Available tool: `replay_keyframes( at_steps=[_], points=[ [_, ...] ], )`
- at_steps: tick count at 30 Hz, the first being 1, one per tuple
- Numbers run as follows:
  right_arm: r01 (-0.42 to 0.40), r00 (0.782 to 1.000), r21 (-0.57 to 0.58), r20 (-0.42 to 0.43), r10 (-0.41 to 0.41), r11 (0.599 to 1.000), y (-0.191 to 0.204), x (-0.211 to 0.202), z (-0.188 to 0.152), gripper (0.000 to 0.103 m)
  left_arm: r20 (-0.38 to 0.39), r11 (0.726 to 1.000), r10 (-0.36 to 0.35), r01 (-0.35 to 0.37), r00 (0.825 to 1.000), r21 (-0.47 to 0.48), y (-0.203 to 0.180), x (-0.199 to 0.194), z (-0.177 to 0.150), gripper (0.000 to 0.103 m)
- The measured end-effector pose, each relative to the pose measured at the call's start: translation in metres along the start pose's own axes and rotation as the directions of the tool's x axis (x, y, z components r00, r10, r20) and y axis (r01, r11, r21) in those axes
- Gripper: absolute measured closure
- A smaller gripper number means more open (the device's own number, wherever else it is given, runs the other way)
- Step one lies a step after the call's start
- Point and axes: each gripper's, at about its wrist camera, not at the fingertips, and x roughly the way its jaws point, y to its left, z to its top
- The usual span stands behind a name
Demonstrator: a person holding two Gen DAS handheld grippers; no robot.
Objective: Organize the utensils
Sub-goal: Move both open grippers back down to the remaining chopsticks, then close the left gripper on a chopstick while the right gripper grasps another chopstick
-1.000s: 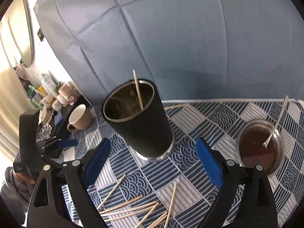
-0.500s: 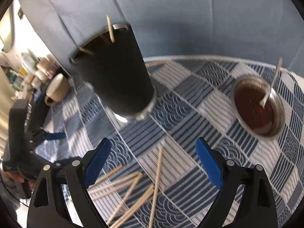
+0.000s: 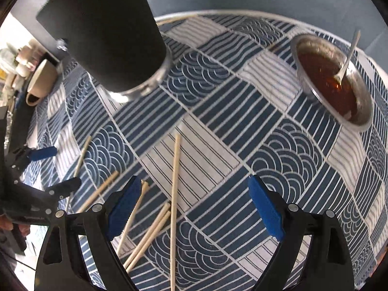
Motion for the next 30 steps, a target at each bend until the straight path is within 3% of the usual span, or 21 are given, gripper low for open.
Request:
replay_keyframes(
  at_steps=[5, 11, 14, 16, 18, 20, 23, 25, 28, 30],
  points=[
    [0.033, 0.998, 0.044, -0.047, -0.031, 0.998, -0.005, 0.011, -0.002, 0.017, 0.003, 0.998, 0.054, -0.054, 0.999, 0.044, -0.012, 0.010, -0.002, 0.005],
    [0.124, 0.991, -0.082, -0.048, -0.129, 0.989, 0.013, 0.020, -0.008, 0.019, -0.055, 0.998, 0.061, -0.060, 0.997, 0.013, -0.013, 0.013, -0.001, 0.004],
    [0.114, 0.992, -0.093, -0.047, -0.119, 0.989, 0.014, 0.021, -0.010, 0.022, -0.088, 0.998, 0.062, -0.062, 0.994, 0.002, -0.012, 0.014, 0.001, 0.004],
    [0.113, 0.992, -0.101, -0.049, -0.119, 0.988, 0.013, 0.020, -0.011, 0.031, -0.088, 0.998, 0.062, -0.062, 0.994, 0.004, -0.011, 0.015, 0.005, 0.004],
    [0.106, 0.993, -0.120, -0.041, -0.112, 0.987, 0.010, 0.015, -0.011, 0.050, -0.073, 0.998, 0.059, -0.059, 0.996, 0.006, -0.008, 0.013, 0.007, 0.006],
    [0.096, 0.994, -0.142, -0.046, -0.104, 0.985, 0.005, 0.011, -0.011, 0.082, -0.058, 0.998, 0.055, -0.054, 0.997, 0.017, -0.008, 0.008, 0.004, 0.015],
    [0.087, 0.994, -0.133, -0.053, -0.094, 0.987, -0.002, 0.010, -0.011, 0.092, -0.070, 0.999, 0.048, -0.046, 0.996, 0.029, -0.006, 0.000, -0.001, 0.044],
    [0.076, 0.995, -0.108, -0.053, -0.082, 0.991, -0.005, 0.009, -0.010, 0.093, -0.078, 0.999, 0.041, -0.039, 0.996, 0.033, -0.003, -0.004, -0.004, 0.078],
    [0.045, 0.997, -0.078, -0.059, -0.050, 0.996, -0.012, 0.008, -0.010, 0.097, -0.084, 1.000, 0.013, -0.011, 0.996, 0.017, 0.007, -0.007, -0.008, 0.097],
    [-0.003, 0.997, -0.037, -0.076, 0.000, 0.999, -0.021, 0.007, -0.010, 0.098, -0.094, 1.000, -0.018, 0.016, 0.995, -0.021, 0.017, -0.008, -0.012, 0.098]
  ],
)
